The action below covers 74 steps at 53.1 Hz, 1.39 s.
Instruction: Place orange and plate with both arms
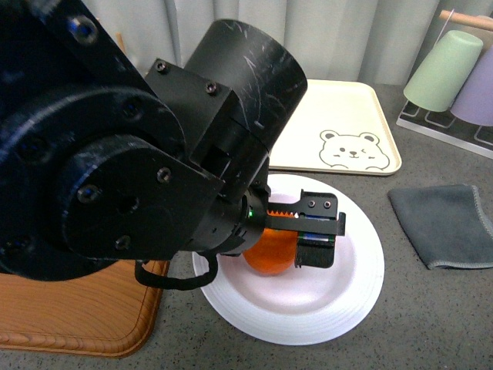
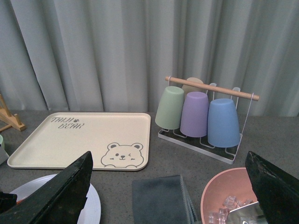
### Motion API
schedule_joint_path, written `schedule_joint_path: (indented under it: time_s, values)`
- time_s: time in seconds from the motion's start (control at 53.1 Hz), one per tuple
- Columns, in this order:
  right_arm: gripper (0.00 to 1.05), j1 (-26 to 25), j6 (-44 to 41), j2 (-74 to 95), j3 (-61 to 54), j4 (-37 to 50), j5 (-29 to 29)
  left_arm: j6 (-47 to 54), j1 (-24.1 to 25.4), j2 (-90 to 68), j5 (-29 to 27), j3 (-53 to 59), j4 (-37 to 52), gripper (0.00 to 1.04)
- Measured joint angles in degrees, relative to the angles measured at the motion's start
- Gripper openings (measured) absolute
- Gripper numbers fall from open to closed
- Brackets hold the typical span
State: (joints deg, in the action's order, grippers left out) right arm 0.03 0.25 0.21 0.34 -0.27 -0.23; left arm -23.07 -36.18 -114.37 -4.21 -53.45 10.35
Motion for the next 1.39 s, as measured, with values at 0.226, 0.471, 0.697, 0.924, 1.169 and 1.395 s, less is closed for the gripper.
schedule_joint_path:
  time_s: [0.226, 0.471, 0.697, 0.924, 1.169, 1.395]
  values:
    - [0.96, 0.0, 0.0, 0.0, 0.0, 0.0, 0.1, 0.5, 6.4, 16.2, -2.1, 6.8, -1.8, 0.98]
    - [0.96, 0.0, 0.0, 0.0, 0.0, 0.0, 0.1, 5.2, 16.7, 35.1, -7.9, 20.4, -4.0, 0.98]
    - [0.96, 0.0, 0.0, 0.1, 0.0, 0.0, 0.2, 20.2, 21.9, 35.8, -9.5, 41.4, 51.8, 0.57]
    - [0.96, 0.0, 0.0, 0.0, 0.0, 0.0, 0.1, 22.1, 26.4, 47.8, -5.1, 47.3, 48.7, 0.16]
    - [0.96, 0.0, 0.0, 0.0, 0.0, 0.0, 0.1, 22.6, 30.3, 62.5, -1.3, 51.1, 38.3, 0.04]
    - [0.96, 0.0, 0.0, 0.0, 0.0, 0.0, 0.1, 22.6, 36.0, 74.2, 3.9, 52.3, 28.5, 0.04]
